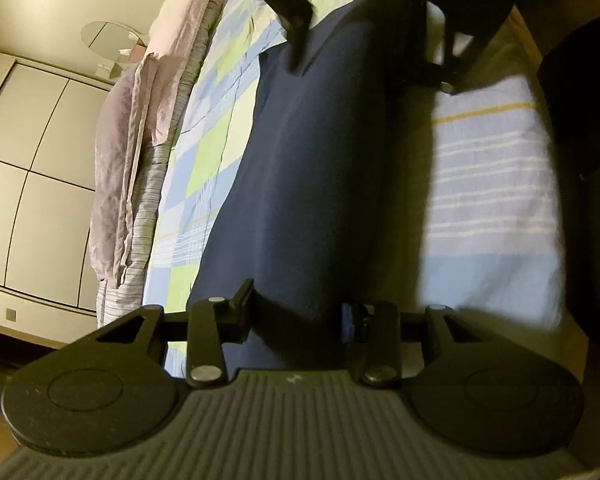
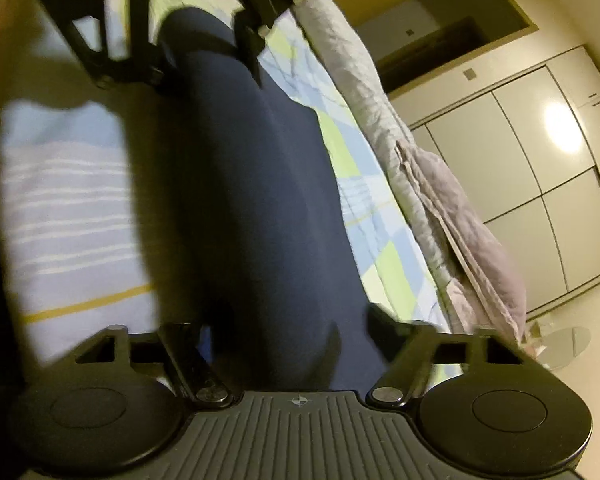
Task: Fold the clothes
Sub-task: 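Grasp the folded navy top with both grippers and lift it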
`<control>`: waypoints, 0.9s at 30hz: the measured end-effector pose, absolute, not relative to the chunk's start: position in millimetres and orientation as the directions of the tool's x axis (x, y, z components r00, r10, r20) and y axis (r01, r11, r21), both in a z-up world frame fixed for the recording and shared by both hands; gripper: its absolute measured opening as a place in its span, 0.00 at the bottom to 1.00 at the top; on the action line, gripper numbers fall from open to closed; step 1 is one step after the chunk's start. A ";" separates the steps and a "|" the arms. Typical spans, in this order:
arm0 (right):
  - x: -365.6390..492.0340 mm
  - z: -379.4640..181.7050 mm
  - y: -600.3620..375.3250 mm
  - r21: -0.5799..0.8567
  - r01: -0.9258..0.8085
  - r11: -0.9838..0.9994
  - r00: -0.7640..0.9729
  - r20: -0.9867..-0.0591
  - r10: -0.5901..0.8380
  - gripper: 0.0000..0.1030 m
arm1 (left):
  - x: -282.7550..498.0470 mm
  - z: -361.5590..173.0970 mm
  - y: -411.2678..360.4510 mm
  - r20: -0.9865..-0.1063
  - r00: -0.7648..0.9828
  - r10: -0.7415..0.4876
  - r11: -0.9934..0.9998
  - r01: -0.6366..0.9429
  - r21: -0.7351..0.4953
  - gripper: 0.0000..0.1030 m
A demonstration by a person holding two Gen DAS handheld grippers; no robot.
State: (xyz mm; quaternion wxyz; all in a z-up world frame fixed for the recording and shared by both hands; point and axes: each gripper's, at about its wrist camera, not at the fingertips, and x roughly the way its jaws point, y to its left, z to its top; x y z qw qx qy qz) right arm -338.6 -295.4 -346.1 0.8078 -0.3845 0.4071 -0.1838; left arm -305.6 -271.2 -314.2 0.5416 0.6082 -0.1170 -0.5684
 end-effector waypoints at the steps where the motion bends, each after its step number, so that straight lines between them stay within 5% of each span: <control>1: -336.9 -344.8 -297.6 -0.764 -0.027 0.644 0.600 -0.528 -0.601 0.37 | -305.1 -315.0 -271.6 -0.563 0.331 -0.757 -0.380 0.478 0.792 0.45; 3: -338.1 -342.4 -298.5 -0.760 -0.036 0.649 0.604 -0.534 -0.592 0.31 | -304.0 -316.5 -272.4 -0.561 0.339 -0.755 -0.369 0.487 0.791 0.52; 9: -340.9 -328.4 -299.4 -0.743 -0.015 0.669 0.611 -0.537 -0.582 0.27 | -299.4 -326.3 -277.5 -0.553 0.372 -0.746 -0.365 0.466 0.806 0.52; 27: -358.0 -342.8 -287.4 -0.771 -0.034 0.636 0.614 -0.519 -0.595 0.28 | -302.1 -324.8 -273.9 -0.575 0.374 -0.728 -0.367 0.496 0.787 0.37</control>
